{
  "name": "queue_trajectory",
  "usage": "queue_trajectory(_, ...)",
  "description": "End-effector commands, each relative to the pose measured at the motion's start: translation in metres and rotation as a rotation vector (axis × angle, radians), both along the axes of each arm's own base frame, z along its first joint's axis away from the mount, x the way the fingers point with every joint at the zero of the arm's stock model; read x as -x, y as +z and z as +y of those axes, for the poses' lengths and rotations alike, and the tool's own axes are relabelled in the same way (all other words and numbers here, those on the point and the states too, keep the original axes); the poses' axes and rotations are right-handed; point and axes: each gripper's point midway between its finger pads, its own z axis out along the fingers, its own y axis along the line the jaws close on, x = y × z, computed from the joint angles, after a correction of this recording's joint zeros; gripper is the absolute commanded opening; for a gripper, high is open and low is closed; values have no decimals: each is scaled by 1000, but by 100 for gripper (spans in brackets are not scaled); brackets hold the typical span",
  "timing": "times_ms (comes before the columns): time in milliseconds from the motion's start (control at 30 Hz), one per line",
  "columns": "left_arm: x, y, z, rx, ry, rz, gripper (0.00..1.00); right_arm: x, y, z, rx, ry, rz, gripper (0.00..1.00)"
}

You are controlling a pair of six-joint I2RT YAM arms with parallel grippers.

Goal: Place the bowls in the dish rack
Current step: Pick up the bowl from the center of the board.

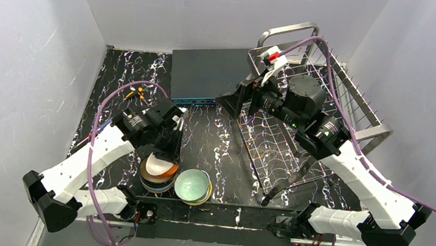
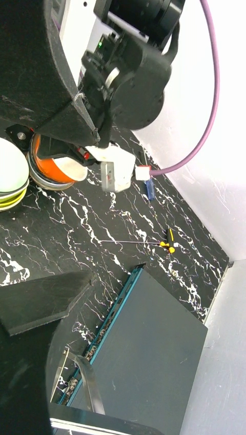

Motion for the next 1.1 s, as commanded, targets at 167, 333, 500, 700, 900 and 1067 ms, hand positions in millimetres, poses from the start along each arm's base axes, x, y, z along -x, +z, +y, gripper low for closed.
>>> queue_trajectory(167,-23,73,-26,247,-15,-251,0,8,14,-2,-60,19,-13,99)
queue_trajectory(333,-44,109,-42,424,55,-416,0,12,6,2,-66,46,17,99)
queue_trajectory(500,-72,138,-42,603,284,-559,0,17,-4,8,-71,83,49,99)
queue_trajectory(700,-94,164,-40,779,511,-606,0,20,-14,13,-60,117,52,99)
queue_trajectory(900,-102,182,-50,910,567,-590,0,28,-20,27,-68,215,42,99)
queue_trajectory(1067,-103,197,-50,979,578,-614,0,33,-23,35,-56,280,24,99)
